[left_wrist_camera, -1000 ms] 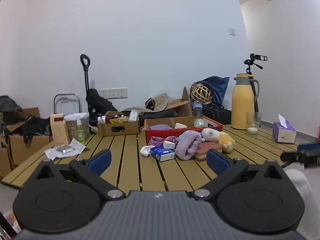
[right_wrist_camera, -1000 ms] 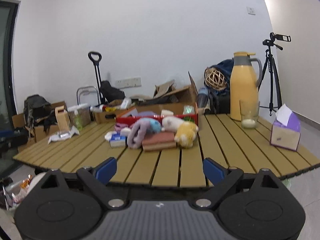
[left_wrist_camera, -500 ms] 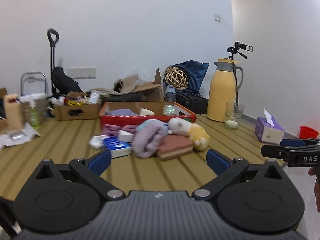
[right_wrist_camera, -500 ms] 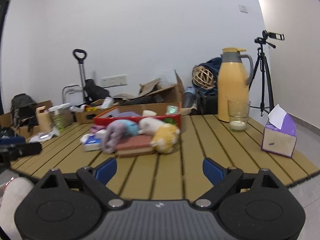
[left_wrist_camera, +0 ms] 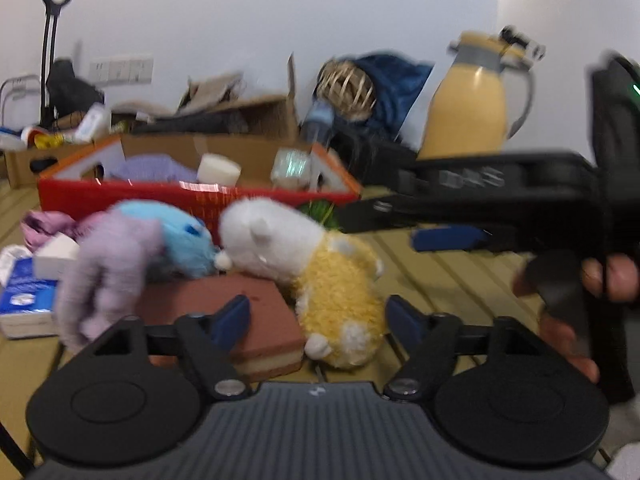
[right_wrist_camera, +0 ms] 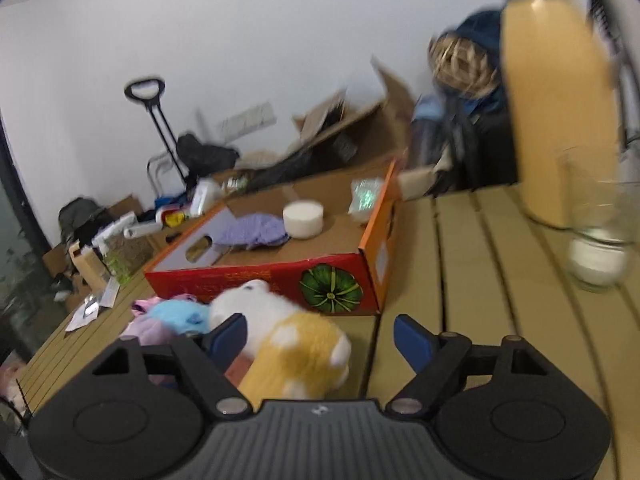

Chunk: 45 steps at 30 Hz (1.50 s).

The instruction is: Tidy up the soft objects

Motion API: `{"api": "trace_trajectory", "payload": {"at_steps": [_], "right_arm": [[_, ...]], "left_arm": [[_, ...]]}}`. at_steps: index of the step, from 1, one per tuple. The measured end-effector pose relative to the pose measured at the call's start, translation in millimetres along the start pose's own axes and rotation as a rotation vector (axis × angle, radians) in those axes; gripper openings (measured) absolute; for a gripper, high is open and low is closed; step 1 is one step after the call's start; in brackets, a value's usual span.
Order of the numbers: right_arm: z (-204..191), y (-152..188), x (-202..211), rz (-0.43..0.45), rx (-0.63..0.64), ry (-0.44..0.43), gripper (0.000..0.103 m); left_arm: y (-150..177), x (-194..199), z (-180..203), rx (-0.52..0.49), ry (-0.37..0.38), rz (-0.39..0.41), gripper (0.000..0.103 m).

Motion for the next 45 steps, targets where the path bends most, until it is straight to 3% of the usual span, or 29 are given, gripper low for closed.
{"api": "trace_trajectory", "payload": {"at_steps": [2, 5, 6, 7, 10, 14, 17, 20, 22, 25, 26, 28, 30, 34, 35, 37, 39, 45], "right_arm": [[7, 1, -27, -0.049, -0.018, -0.019, 0.068], [9, 10, -52, -0.116, -0.069, -0.101, 0.065], [11, 13, -55, -0.126, -0.118, -0.124, 0.055], [15, 15, -56, -0.133, -0.187, -0.153, 0.053], [20, 20, -39, -0.108, -0.236, -0.135, 0.046], [12, 32, 13, -0.041, -0.240, -0.020, 0.044], [-8, 46, 59, 0.024, -0.220, 0.047, 0.044], [-28, 66, 88, 0.034, -0.230, 0.084, 0.044], [-38, 80, 106, 0.070, -0.249, 0.137, 0.045], [-46, 94, 123, 0.155, -0.265, 0.224, 0.045], [-48, 96, 124, 0.166, -0.275, 0.239, 0.045], [-47, 97, 124, 0.155, -0.328, 0.246, 0.045], [-50, 96, 122, 0.148, -0.316, 0.252, 0.046], [-47, 95, 122, 0.129, -0.315, 0.243, 0.047], [-46, 96, 123, 0.129, -0.320, 0.247, 0.047], [-45, 99, 127, 0.138, -0.335, 0.245, 0.047], [-44, 102, 136, 0.165, -0.344, 0.261, 0.046], [-51, 113, 158, 0.143, -0.327, 0.265, 0.044]], "left_arm": [[1, -5, 2, -0.003, -0.017, 0.014, 0.074], [2, -9, 5, -0.008, 0.006, 0.021, 0.052], [2, -8, 5, -0.005, 0.023, 0.022, 0.044], [2, -7, 5, 0.003, 0.049, 0.021, 0.041], [4, 6, 4, 0.016, 0.121, 0.002, 0.040], [10, 50, -4, 0.044, 0.234, -0.025, 0.036], [15, 89, -28, 0.085, 0.201, -0.020, 0.036], [25, 113, -65, 0.100, 0.074, -0.043, 0.036], [26, 133, -86, 0.160, 0.030, -0.044, 0.036], [21, 165, -95, 0.284, 0.086, -0.003, 0.053], [21, 172, -89, 0.278, 0.107, 0.005, 0.064], [22, 177, -70, 0.226, 0.157, 0.010, 0.071], [29, 175, -51, 0.177, 0.208, 0.001, 0.086], [43, 152, -20, 0.183, 0.260, -0.075, 0.083], [46, 146, -16, 0.182, 0.249, -0.091, 0.071], [50, 139, -14, 0.205, 0.259, -0.104, 0.066], [48, 138, -22, 0.253, 0.252, -0.092, 0.050], [36, 145, -60, 0.280, 0.141, -0.023, 0.048]]}}
Point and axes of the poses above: each gripper's, at about its wrist camera, not at the fingertips, and x roughly against the way its jaws point, z to its right, y to its underside, the point moved 6 cm from there along -x, roughly the way its jaws point, and after that the axes turned 15 degrees about z, right-handed, at the moved point
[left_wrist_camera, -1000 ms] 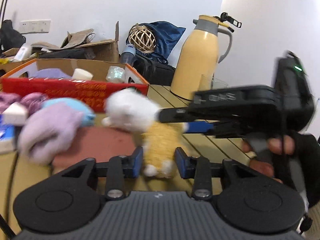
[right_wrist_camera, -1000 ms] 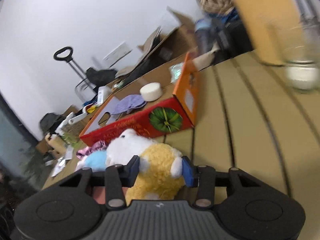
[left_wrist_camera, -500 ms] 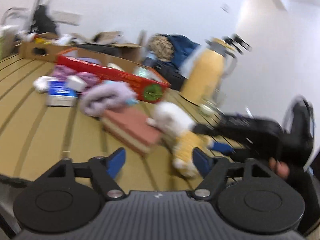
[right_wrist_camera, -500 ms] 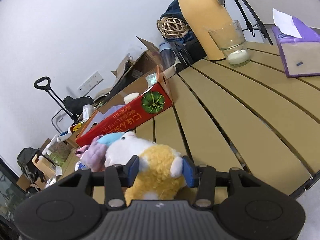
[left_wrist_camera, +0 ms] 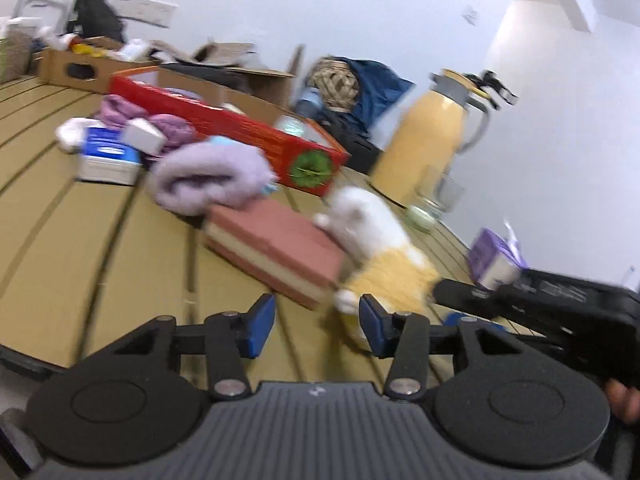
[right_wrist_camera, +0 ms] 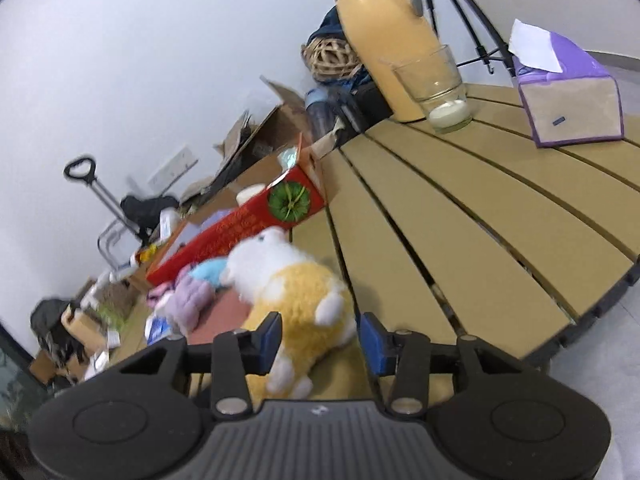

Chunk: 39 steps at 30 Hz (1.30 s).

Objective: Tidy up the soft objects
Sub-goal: 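Lift the plush sheep and carry it toward the cardboard box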

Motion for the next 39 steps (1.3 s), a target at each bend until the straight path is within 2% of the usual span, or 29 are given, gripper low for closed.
{"api": "trace_trajectory", "payload": {"at_steps": [2, 5, 6, 7, 9, 11, 12, 16, 18, 21, 23, 25, 27, 28, 32, 35, 36, 37, 39], "right_arm": [[-7, -8, 8, 0.035, 0.044, -0.041, 0.045], [-12, -26, 2, 0.092, 0.186, -0.068, 0.060], [-11, -33, -9, 0.080, 0.218, -0.086, 0.060], [-11, -37, -21, 0.045, 0.233, -0.114, 0.060], [-7, -38, -48, -0.062, 0.188, -0.207, 0.060], [-1, -34, -69, -0.154, 0.103, -0.264, 0.057], [5, -32, -74, -0.168, 0.064, -0.245, 0.050], [13, -28, -49, -0.092, -0.016, -0.211, 0.042], [15, -20, -29, -0.058, -0.051, -0.165, 0.040], [12, -12, -9, 0.014, -0.035, -0.099, 0.042], [9, -15, -11, 0.012, -0.016, -0.077, 0.046], [8, -21, -10, 0.020, -0.008, -0.077, 0.048], [9, -26, -10, 0.023, 0.009, -0.076, 0.059], [10, -27, -13, 0.018, 0.012, -0.073, 0.059], [14, -24, -26, -0.020, -0.026, -0.108, 0.059], [13, -18, -34, -0.037, -0.016, -0.114, 0.058], [14, -16, -37, -0.046, -0.024, -0.118, 0.056], [16, -14, -40, -0.056, -0.041, -0.116, 0.053], [19, -14, -38, -0.058, -0.084, -0.122, 0.046]], "left_arm": [[-8, 5, -1, 0.029, 0.002, 0.014, 0.051], [-12, 5, 14, 0.086, 0.075, 0.005, 0.072], [-8, 3, 20, 0.093, 0.097, -0.006, 0.076], [-3, -3, 25, 0.092, 0.111, -0.023, 0.076], [8, -16, 31, 0.073, 0.099, -0.045, 0.072], [15, -24, 30, 0.067, 0.089, -0.050, 0.055], [16, -25, 28, 0.083, 0.116, -0.050, 0.048], [11, -10, 25, 0.077, 0.158, -0.029, 0.041], [10, -6, 19, 0.082, 0.149, -0.028, 0.041], [6, -3, 14, 0.119, 0.144, -0.012, 0.043], [3, -1, 12, 0.114, 0.105, -0.002, 0.053], [-1, 2, 12, 0.124, 0.114, 0.002, 0.058], [-3, 2, 12, 0.142, 0.123, -0.005, 0.065], [-1, 0, 13, 0.142, 0.125, -0.008, 0.065], [4, -15, 14, 0.156, 0.110, -0.034, 0.065], [3, -26, 17, 0.172, 0.133, -0.046, 0.063], [4, -31, 19, 0.166, 0.139, -0.057, 0.049], [6, -34, 19, 0.162, 0.140, -0.072, 0.045], [6, -34, 20, 0.157, 0.148, -0.063, 0.045]]}}
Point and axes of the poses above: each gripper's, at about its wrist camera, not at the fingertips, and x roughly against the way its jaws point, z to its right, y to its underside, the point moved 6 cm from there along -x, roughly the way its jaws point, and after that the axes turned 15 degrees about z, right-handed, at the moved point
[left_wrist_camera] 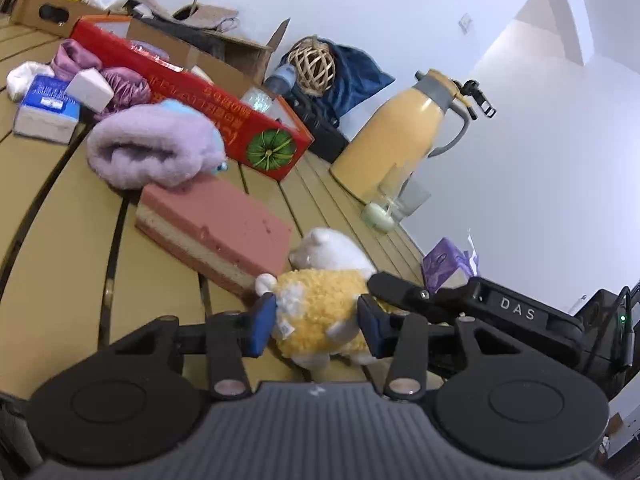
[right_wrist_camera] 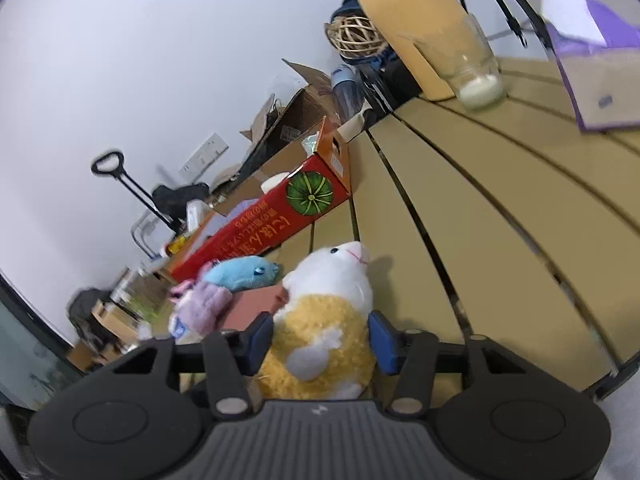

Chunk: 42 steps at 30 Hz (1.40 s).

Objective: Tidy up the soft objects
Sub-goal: 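Lift the plush sheep and carry it toward the cardboard box, then lower the plush sheep into the box and open both grippers, then withdraw both grippers from the box back over the table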

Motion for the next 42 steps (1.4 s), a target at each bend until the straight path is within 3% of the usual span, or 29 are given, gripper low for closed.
{"api": "trace_trajectory", "payload": {"at_steps": [4, 7, 10, 12, 17, 20, 24, 26, 29, 33, 38, 42], "right_arm": [[-9, -13, 16, 0.033, 0.011, 0.005, 0.043], [-35, -38, 15, 0.098, 0.042, -0.038, 0.043], [-67, -73, -25, 0.155, 0.085, -0.098, 0.043], [-85, -96, -63, 0.167, 0.121, -0.122, 0.043], [-96, -126, -175, 0.122, 0.116, -0.106, 0.043], [-86, -126, -227, 0.069, 0.105, -0.056, 0.043], [-70, -113, -264, -0.007, 0.158, 0.043, 0.043], [-66, -107, -266, -0.012, 0.220, 0.089, 0.042], [-67, -98, -259, -0.015, 0.283, 0.117, 0.031], [-73, -108, -240, 0.024, 0.293, 0.143, 0.035], [-102, -134, -193, 0.100, 0.316, 0.117, 0.044], [-134, -150, -137, 0.143, 0.380, 0.075, 0.052]], "left_arm": [[-19, 7, 13, 0.046, 0.072, 0.000, 0.045], [-62, 4, 29, -0.080, 0.096, 0.121, 0.045], [-113, -32, 24, -0.158, 0.093, 0.193, 0.045], [-146, -63, 10, -0.136, 0.066, 0.206, 0.045], [-194, -153, -41, -0.036, -0.017, 0.142, 0.044], [-194, -194, -68, -0.015, -0.076, 0.069, 0.043], [-174, -215, -87, -0.012, -0.125, -0.013, 0.043], [-168, -218, -83, -0.047, -0.114, -0.015, 0.041], [-166, -223, -78, -0.061, -0.109, -0.036, 0.039], [-172, -212, -72, -0.093, -0.113, -0.040, 0.039], [-203, -149, -45, -0.155, -0.069, 0.026, 0.040], [-230, -79, -19, -0.279, -0.069, 0.085, 0.044]]}}
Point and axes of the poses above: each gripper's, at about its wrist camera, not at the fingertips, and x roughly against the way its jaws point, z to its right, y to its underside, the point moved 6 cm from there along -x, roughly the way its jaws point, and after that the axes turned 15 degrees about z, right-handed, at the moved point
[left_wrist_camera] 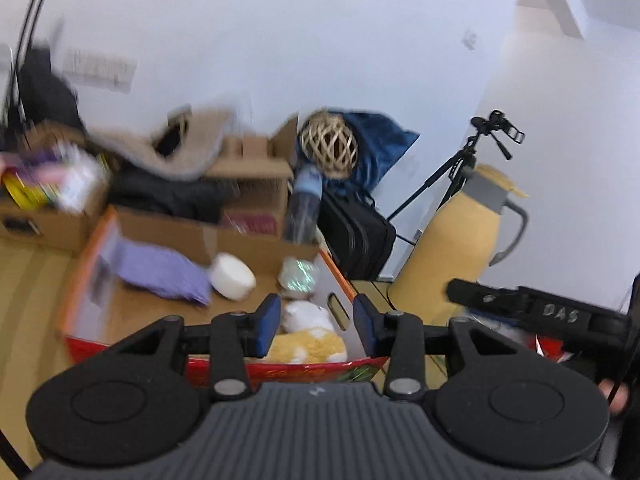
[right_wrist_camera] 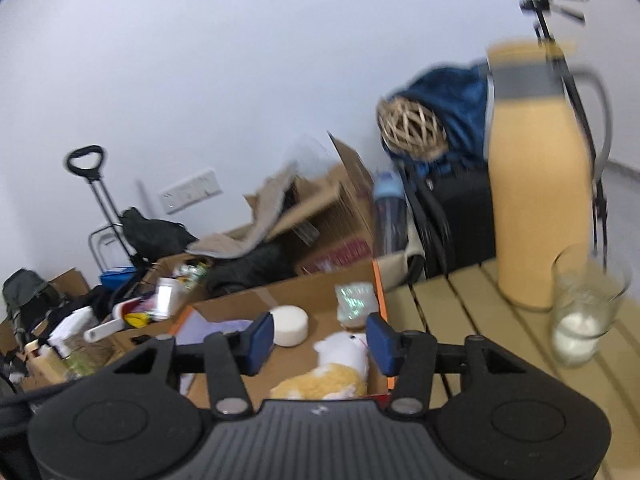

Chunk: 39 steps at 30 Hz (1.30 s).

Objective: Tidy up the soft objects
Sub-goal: 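Withdraw both grippers from the box back over the table, then move the left gripper to the white crumpled cloth while the right approaches the white foam wedge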

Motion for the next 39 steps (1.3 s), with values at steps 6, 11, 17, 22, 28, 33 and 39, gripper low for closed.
{"api": "trace_trajectory", "payload": {"at_steps": [6, 11, 17, 22, 28, 33, 39], "right_arm": [[-28, -27, 91, 0.062, 0.130, -0.047, 0.068], [-50, -24, 160, 0.088, 0.193, -0.092, 0.077], [-72, 17, 253, 0.181, 0.293, -0.127, 0.089], [-80, 70, 300, 0.151, 0.346, -0.131, 0.090], [-80, 113, 327, 0.124, 0.265, -0.146, 0.090], [-78, 121, 323, 0.108, 0.269, -0.124, 0.091], [-69, 133, 293, 0.069, 0.221, -0.104, 0.091]], "left_arm": [[-26, 101, 5, -0.177, -0.095, 0.063, 0.072], [-24, 175, 6, -0.233, -0.154, 0.093, 0.084], [12, 303, 25, -0.376, -0.202, 0.304, 0.103], [50, 370, 33, -0.401, -0.262, 0.346, 0.103], [80, 377, 33, -0.390, -0.302, 0.274, 0.103], [86, 358, 28, -0.371, -0.296, 0.267, 0.103], [105, 313, 11, -0.321, -0.292, 0.179, 0.103]]}}
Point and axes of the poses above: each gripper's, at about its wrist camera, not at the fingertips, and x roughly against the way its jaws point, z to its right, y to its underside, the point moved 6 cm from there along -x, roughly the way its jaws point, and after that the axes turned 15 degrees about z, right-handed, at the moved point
